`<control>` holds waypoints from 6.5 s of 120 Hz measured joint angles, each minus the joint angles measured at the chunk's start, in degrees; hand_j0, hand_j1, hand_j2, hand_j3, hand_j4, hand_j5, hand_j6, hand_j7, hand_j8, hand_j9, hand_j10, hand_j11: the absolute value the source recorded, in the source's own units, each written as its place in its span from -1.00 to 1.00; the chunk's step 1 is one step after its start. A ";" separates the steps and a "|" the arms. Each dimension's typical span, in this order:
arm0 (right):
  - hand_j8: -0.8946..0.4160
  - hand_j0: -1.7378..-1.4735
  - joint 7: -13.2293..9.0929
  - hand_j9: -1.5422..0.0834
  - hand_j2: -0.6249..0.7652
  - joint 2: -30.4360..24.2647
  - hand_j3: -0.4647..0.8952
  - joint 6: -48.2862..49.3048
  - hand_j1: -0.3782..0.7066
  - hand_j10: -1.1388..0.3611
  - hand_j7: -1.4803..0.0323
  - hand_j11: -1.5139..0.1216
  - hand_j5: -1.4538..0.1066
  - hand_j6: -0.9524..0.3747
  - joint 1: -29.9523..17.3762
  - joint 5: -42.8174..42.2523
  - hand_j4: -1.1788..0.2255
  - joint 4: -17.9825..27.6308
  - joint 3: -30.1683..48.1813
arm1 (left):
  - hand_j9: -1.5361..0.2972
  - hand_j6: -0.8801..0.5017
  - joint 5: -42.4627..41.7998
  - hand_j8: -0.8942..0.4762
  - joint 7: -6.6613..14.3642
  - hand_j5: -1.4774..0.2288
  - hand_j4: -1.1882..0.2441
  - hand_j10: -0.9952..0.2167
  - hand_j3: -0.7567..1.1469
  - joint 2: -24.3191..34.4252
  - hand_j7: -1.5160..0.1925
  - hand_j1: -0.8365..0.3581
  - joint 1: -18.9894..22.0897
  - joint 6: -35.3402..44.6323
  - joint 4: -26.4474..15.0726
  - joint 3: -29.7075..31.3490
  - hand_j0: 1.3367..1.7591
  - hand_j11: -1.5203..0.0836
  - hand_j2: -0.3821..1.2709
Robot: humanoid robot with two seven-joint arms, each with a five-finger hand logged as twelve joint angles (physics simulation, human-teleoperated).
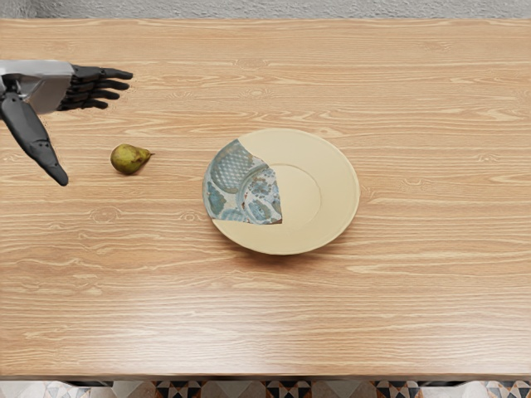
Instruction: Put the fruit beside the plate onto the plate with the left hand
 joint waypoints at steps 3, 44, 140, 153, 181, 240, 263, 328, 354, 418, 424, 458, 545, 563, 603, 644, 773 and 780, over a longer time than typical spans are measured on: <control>0.36 -0.40 0.00 0.90 -0.10 0.00 -0.32 0.02 -0.95 0.52 0.96 0.85 0.86 0.43 -0.02 0.00 0.68 0.00 0.01 | 0.67 0.26 0.01 0.30 0.02 0.73 0.65 0.63 -0.20 0.05 0.77 0.99 0.00 0.00 -0.02 -0.07 0.52 0.89 -0.54; 0.36 -0.40 -0.01 0.90 -0.10 0.00 -0.32 0.04 -0.95 0.52 0.96 0.85 0.86 0.43 -0.09 0.00 0.68 0.03 0.13 | 0.67 0.26 0.03 0.29 8.29 0.73 0.65 0.63 -0.20 -0.08 0.77 0.98 -3.24 0.00 -0.13 -0.81 0.52 0.89 -0.54; 0.36 -0.40 -0.01 0.90 -0.10 0.00 -0.32 -0.01 -0.95 0.52 0.96 0.85 0.86 0.43 -0.39 0.00 0.68 -0.08 -0.02 | 0.66 0.25 17.78 0.28 25.51 0.71 0.64 0.62 -0.20 -20.39 0.76 0.96 -6.00 25.09 4.74 2.99 0.52 0.88 -0.53; 0.37 -0.40 0.00 0.90 -0.10 0.00 -0.32 -0.01 -0.95 0.52 0.96 0.85 0.86 0.44 -0.42 0.00 0.68 -0.21 -0.03 | 0.66 0.25 20.41 0.28 25.52 0.71 0.64 0.62 -0.20 -23.02 0.76 0.97 -5.98 27.99 5.72 4.81 0.52 0.88 -0.53; 0.36 -0.40 0.00 0.90 -0.10 0.00 -0.32 -0.01 -0.95 0.52 0.96 0.85 0.86 0.43 -0.50 0.00 0.68 -0.27 -0.03 | 0.66 0.25 25.46 0.28 25.52 0.72 0.64 0.62 -0.20 -27.71 0.76 0.97 -6.24 29.32 10.33 13.40 0.52 0.88 -0.53; 0.36 -0.40 0.00 0.90 -0.10 0.00 -0.32 -0.01 -0.95 0.52 0.96 0.85 0.86 0.43 -0.45 -0.03 0.68 -0.27 -0.03 | 0.66 0.25 30.09 0.28 25.52 0.71 0.63 0.61 -0.20 -35.27 0.75 0.96 -7.06 32.61 14.65 23.04 0.52 0.87 -0.53; 0.37 -0.40 0.00 0.90 -0.10 0.00 -0.32 -0.01 -0.95 0.52 0.96 0.85 0.86 0.44 -0.44 -0.05 0.68 -0.27 -0.03 | 0.61 0.20 32.05 0.23 25.52 0.66 0.59 0.56 -0.20 -36.42 0.71 0.90 -6.95 35.72 15.58 25.10 0.52 0.82 -0.52; 0.37 -0.40 0.00 0.90 -0.10 0.00 -0.32 -0.01 -0.95 0.52 0.96 0.85 0.86 0.44 -0.43 -0.05 0.68 -0.27 -0.03 | 0.40 -0.01 35.68 0.02 25.52 0.44 0.38 0.32 -0.20 -41.89 0.48 0.60 -5.15 40.67 22.25 30.27 0.52 0.58 -0.49; 0.37 -0.40 0.00 0.90 -0.10 0.00 -0.32 -0.01 -0.95 0.52 0.96 0.85 0.86 0.44 -0.43 -0.05 0.68 -0.27 -0.03 | 0.39 -0.03 35.99 0.00 25.52 0.42 0.37 0.30 -0.20 -46.00 0.47 0.58 -4.68 41.03 27.54 32.73 0.52 0.57 -0.49; 0.37 -0.40 0.00 0.90 -0.10 0.00 -0.32 -0.01 -0.95 0.52 0.96 0.85 0.86 0.44 -0.42 -0.05 0.68 -0.27 -0.03 | 0.37 -0.05 35.96 -0.02 25.52 0.40 0.35 0.28 -0.21 -46.52 0.44 0.55 -4.37 41.08 28.62 33.42 0.52 0.54 -0.48; 0.37 -0.40 0.00 0.90 -0.10 0.00 -0.32 -0.01 -0.95 0.52 0.96 0.85 0.86 0.44 -0.42 -0.06 0.68 -0.27 -0.03 | 0.36 -0.05 35.95 -0.02 25.52 0.39 0.34 0.27 -0.21 -46.43 0.44 0.54 -4.08 41.08 28.70 33.51 0.52 0.54 -0.48; 0.37 -0.40 0.00 0.90 -0.10 0.00 -0.32 -0.01 -0.95 0.52 0.96 0.85 0.86 0.44 -0.43 -0.04 0.68 -0.27 -0.03 | 0.31 -0.11 35.95 -0.08 25.52 0.34 0.29 0.21 -0.21 -46.43 0.38 0.47 -3.07 40.94 30.24 33.62 0.52 0.47 -0.47; 0.37 -0.40 0.00 0.90 -0.10 0.00 -0.32 -0.01 -0.95 0.52 0.96 0.85 0.86 0.44 -0.43 -0.03 0.68 -0.27 -0.03 | 0.16 -0.26 35.33 -0.23 25.52 0.18 0.15 0.04 -0.21 -48.40 0.22 0.26 -3.25 40.38 31.88 33.40 0.52 0.31 -0.45; 0.37 -0.40 0.00 0.90 -0.10 0.00 -0.32 -0.01 -0.95 0.52 0.96 0.85 0.86 0.44 -0.43 -0.01 0.68 -0.27 -0.03 | 0.16 -0.26 35.38 -0.23 25.52 0.18 0.15 0.04 -0.21 -48.89 0.22 0.26 -3.19 40.40 33.02 33.46 0.52 0.30 -0.45; 0.37 -0.40 0.00 0.90 -0.10 0.00 -0.32 -0.01 -0.95 0.52 0.96 0.85 0.86 0.44 -0.43 -0.01 0.68 -0.27 0.04 | 0.16 -0.26 35.33 -0.23 25.52 0.18 0.15 0.04 -0.21 -49.81 0.22 0.26 -3.19 40.38 33.45 33.48 0.52 0.30 -0.45; 0.37 -0.40 0.00 0.90 -0.10 0.00 -0.32 -0.01 -0.95 0.52 0.96 0.85 0.86 0.44 -0.42 -0.01 0.68 -0.27 0.05 | 0.16 -0.26 35.33 -0.23 25.52 0.18 0.15 0.04 -0.21 -50.21 0.22 0.26 -2.62 40.39 34.61 33.54 0.52 0.30 -0.45; 0.37 -0.40 0.00 0.90 -0.10 0.00 -0.32 -0.01 -0.95 0.52 0.96 0.85 0.86 0.44 -0.42 0.00 0.68 -0.29 0.14 | 0.07 -0.33 35.34 -0.30 25.52 0.09 0.06 -0.06 -0.21 -51.35 0.13 0.14 -1.74 40.56 35.75 33.56 0.52 0.21 -0.43; 0.37 -0.40 0.00 0.90 -0.10 0.00 -0.32 -0.01 -0.95 0.52 0.96 0.85 0.86 0.44 -0.42 0.00 0.68 -0.28 0.14 | 0.05 -0.35 35.50 -0.32 25.52 0.07 0.02 -0.09 -0.21 -51.36 0.11 0.11 -1.45 40.62 35.76 33.55 0.52 0.18 -0.42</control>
